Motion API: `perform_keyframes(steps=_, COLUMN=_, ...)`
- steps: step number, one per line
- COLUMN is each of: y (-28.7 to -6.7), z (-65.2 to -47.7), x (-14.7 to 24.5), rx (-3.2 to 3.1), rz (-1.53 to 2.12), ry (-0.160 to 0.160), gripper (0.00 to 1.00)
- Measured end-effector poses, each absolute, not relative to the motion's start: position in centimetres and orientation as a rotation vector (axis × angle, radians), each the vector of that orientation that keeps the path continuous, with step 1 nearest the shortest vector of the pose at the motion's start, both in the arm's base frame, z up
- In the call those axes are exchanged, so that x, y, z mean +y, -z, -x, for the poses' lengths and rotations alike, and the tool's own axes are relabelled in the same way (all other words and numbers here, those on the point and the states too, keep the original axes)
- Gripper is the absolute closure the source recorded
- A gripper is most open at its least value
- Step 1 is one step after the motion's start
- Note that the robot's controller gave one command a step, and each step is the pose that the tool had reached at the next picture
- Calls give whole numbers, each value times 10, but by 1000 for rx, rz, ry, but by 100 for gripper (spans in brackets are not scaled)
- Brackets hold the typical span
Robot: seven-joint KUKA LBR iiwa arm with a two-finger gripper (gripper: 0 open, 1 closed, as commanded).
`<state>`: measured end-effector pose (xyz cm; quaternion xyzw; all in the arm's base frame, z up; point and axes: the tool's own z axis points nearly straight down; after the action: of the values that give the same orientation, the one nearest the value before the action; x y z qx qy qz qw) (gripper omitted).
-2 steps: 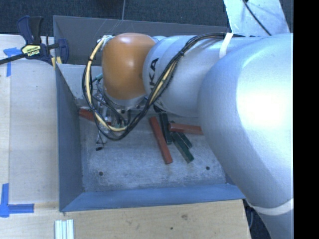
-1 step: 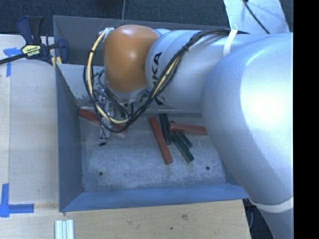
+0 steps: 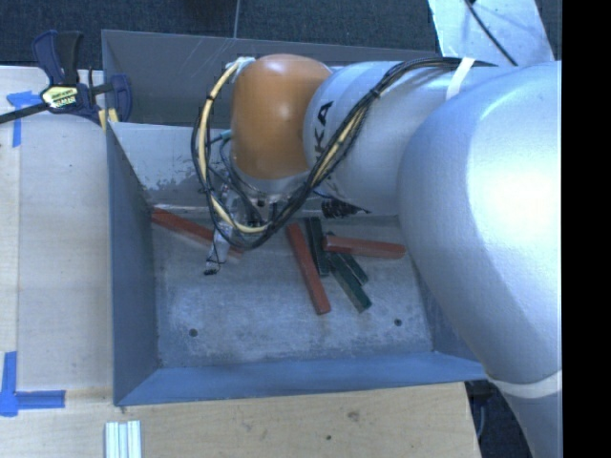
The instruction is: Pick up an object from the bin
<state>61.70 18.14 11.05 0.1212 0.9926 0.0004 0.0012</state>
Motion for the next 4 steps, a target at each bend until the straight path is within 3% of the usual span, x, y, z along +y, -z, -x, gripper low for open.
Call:
perform_keyframes(steps=1, y=-78, z=-612, x=230, rx=3114, rz=-374, ry=-2, gripper=0)
perform_keyframes(steps=2, y=-71, z=-611, x=255, rx=3101, rz=-489, ry=-4, gripper=100)
perform_keyframes(steps=4, y=-75, z=-610, x=239, rx=3085, rz=-592, ry=-1, gripper=100)
